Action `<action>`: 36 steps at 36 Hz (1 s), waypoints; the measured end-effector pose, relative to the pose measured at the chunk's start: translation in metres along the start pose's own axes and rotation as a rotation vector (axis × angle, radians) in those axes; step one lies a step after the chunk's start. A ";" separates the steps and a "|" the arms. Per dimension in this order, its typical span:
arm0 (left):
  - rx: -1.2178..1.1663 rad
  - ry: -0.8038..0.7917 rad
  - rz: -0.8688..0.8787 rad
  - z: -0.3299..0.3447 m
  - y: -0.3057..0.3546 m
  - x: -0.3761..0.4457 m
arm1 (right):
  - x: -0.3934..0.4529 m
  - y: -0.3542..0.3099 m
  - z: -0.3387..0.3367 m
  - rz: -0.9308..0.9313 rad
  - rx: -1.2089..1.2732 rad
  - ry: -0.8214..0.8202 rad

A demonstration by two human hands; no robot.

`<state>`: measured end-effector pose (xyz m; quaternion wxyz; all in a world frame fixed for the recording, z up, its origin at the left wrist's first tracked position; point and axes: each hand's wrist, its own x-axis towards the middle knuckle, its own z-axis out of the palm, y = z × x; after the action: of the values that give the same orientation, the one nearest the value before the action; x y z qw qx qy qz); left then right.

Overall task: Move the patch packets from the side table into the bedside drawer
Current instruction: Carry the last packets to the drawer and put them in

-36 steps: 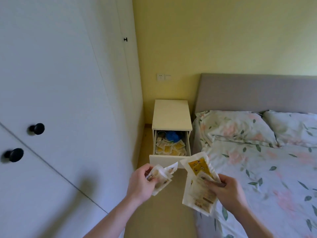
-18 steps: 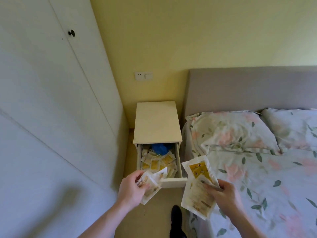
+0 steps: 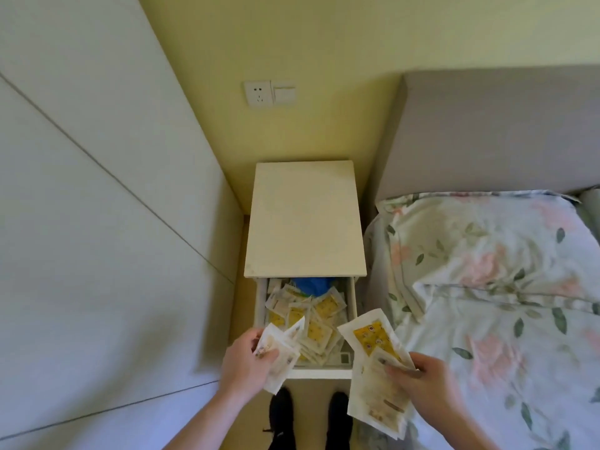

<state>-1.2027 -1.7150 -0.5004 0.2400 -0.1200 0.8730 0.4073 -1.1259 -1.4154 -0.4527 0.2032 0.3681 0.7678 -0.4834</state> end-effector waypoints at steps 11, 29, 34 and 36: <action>-0.021 -0.081 -0.083 0.077 -0.052 0.126 | 0.108 0.031 0.054 0.092 0.008 -0.023; -0.244 -0.132 -0.291 0.106 -0.094 0.163 | 0.155 0.063 0.088 0.194 0.104 -0.035; -0.137 -0.125 -0.329 0.106 -0.098 0.163 | 0.160 0.062 0.092 0.200 0.090 -0.025; -0.096 -0.127 -0.339 0.105 -0.107 0.161 | 0.161 0.060 0.095 0.185 0.097 -0.035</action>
<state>-1.2640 -1.7046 -0.7116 0.3539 -0.2506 0.8030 0.4089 -1.1883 -1.4254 -0.6388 0.2423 0.4384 0.7025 -0.5057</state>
